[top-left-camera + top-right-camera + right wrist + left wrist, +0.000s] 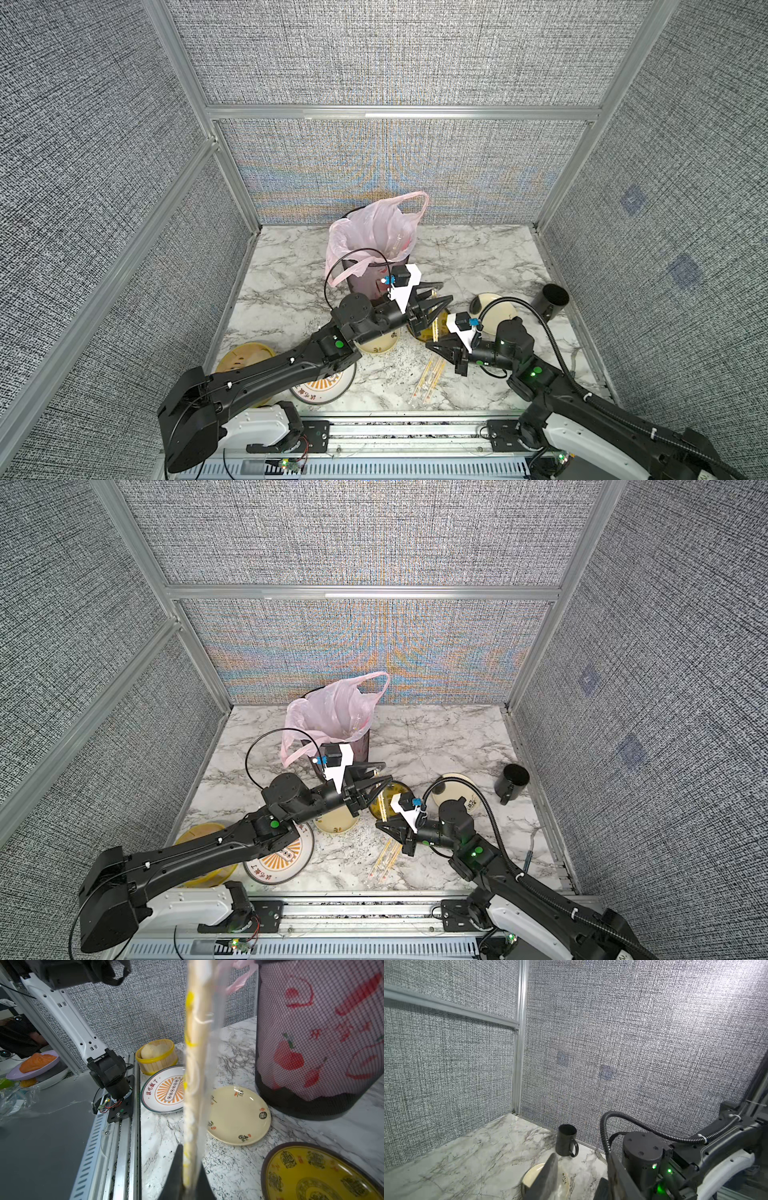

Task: Remove the packaging of disposable chopsticks
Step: Remove the packet bag from the disposable chopsticks.

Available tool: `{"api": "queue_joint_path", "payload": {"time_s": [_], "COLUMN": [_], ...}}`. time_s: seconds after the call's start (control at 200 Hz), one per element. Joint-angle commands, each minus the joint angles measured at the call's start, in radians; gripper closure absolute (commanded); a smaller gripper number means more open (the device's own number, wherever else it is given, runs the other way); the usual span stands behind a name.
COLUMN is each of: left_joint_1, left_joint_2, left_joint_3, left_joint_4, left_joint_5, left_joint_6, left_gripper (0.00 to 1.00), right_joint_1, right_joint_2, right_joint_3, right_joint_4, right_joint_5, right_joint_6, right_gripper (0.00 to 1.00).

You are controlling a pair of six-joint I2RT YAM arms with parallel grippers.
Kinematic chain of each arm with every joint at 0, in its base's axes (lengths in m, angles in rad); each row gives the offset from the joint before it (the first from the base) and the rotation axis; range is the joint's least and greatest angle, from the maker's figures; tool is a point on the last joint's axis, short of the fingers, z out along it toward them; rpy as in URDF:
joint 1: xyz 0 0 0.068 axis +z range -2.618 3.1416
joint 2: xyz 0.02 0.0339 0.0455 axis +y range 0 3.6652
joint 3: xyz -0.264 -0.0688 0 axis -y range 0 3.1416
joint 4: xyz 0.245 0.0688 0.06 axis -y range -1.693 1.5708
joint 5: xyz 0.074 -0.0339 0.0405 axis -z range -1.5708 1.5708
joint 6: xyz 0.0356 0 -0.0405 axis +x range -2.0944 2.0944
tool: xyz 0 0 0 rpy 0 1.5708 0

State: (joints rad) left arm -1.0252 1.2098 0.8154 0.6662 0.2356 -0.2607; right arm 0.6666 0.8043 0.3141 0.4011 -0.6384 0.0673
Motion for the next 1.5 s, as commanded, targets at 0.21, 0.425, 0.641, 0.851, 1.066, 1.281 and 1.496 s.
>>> {"api": "queue_joint_path", "payload": {"time_s": [0.21, 0.425, 0.641, 0.851, 1.066, 1.281, 1.496], "left_joint_1": [0.001, 0.001, 0.001, 0.002, 0.004, 0.004, 0.004], "left_joint_2": [0.055, 0.058, 0.066, 0.030, 0.014, 0.016, 0.026], "left_joint_3": [-0.035, -0.071, -0.089, -0.017, -0.003, -0.024, -0.039], "left_joint_4": [0.080, 0.105, 0.117, 0.002, 0.000, 0.016, 0.058], "left_joint_5": [0.063, 0.084, 0.069, 0.035, 0.083, 0.090, 0.097], "left_joint_6": [-0.012, -0.028, -0.015, 0.018, 0.012, 0.023, 0.008], "left_gripper": [0.99, 1.00, 0.99, 1.00, 1.00, 1.00, 1.00], "right_joint_1": [0.006, 0.006, 0.006, 0.007, 0.007, 0.007, 0.008], "right_joint_2": [-0.070, -0.039, -0.044, -0.031, -0.016, -0.040, -0.050], "right_joint_3": [-0.037, -0.029, -0.026, -0.023, -0.017, -0.013, -0.014], "right_joint_4": [0.034, 0.045, 0.055, 0.051, 0.047, 0.046, 0.055], "right_joint_5": [-0.009, -0.007, -0.006, -0.005, 0.004, 0.010, 0.029], "right_joint_6": [-0.038, -0.047, -0.044, -0.042, -0.043, -0.035, -0.031], "right_gripper": [1.00, 1.00, 1.00, 1.00, 0.70, 0.68, 0.72]}}
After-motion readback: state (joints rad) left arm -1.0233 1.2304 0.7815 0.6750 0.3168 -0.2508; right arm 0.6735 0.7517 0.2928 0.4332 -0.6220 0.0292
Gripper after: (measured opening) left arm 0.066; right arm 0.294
